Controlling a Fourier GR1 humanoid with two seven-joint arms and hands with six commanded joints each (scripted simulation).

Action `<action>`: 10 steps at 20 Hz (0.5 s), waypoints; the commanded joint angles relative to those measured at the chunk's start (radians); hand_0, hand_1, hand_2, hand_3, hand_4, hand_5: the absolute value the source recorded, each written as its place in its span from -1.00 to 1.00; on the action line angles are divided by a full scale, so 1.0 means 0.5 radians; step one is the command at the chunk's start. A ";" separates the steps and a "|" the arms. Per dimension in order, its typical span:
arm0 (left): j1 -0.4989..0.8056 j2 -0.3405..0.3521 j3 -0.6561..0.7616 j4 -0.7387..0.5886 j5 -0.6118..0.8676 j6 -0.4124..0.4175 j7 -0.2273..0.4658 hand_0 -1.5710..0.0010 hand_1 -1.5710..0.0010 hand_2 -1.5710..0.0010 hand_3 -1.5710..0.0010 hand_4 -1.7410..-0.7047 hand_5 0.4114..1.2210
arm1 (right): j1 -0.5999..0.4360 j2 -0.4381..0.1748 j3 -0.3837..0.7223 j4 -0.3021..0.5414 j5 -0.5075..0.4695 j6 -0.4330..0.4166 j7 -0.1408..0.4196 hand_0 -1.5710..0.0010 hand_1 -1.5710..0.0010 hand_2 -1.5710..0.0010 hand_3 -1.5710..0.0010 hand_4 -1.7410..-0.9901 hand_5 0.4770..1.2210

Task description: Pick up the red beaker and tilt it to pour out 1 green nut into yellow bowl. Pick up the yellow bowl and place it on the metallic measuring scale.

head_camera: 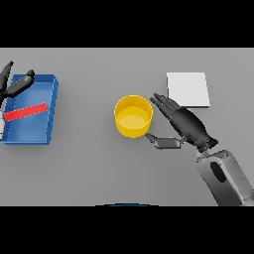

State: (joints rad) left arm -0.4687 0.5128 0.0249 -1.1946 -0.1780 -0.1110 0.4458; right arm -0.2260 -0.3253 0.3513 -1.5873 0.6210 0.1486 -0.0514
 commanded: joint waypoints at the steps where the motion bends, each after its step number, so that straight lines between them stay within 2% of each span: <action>1: -0.009 -0.001 0.007 0.003 0.011 -0.007 0.008 0.99 0.99 0.99 0.99 0.80 -0.32 | -0.055 -0.028 0.057 0.025 0.063 0.040 -0.023 1.00 1.00 1.00 1.00 0.58 -0.59; 4: -0.010 0.010 0.003 0.005 0.009 -0.026 0.021 1.00 1.00 1.00 1.00 0.80 -0.32 | -0.275 -0.119 0.190 0.131 0.200 0.179 -0.107 1.00 1.00 1.00 1.00 0.54 -0.57; 8: 0.006 0.031 0.017 0.022 0.015 -0.048 -0.012 1.00 1.00 1.00 1.00 0.81 -0.31 | -0.456 -0.147 0.345 0.304 0.334 0.270 -0.225 1.00 1.00 1.00 1.00 0.56 -0.56; 10: 0.009 0.048 0.028 0.007 0.024 -0.057 -0.016 1.00 1.00 1.00 1.00 0.81 -0.30 | -0.574 -0.120 0.400 0.427 0.377 0.311 -0.234 1.00 1.00 1.00 1.00 0.56 -0.57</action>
State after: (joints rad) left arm -0.4642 0.5369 0.0390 -1.1912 -0.1662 -0.1393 0.4389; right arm -0.5137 -0.3850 0.5510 -1.3739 0.8096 0.3036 -0.1659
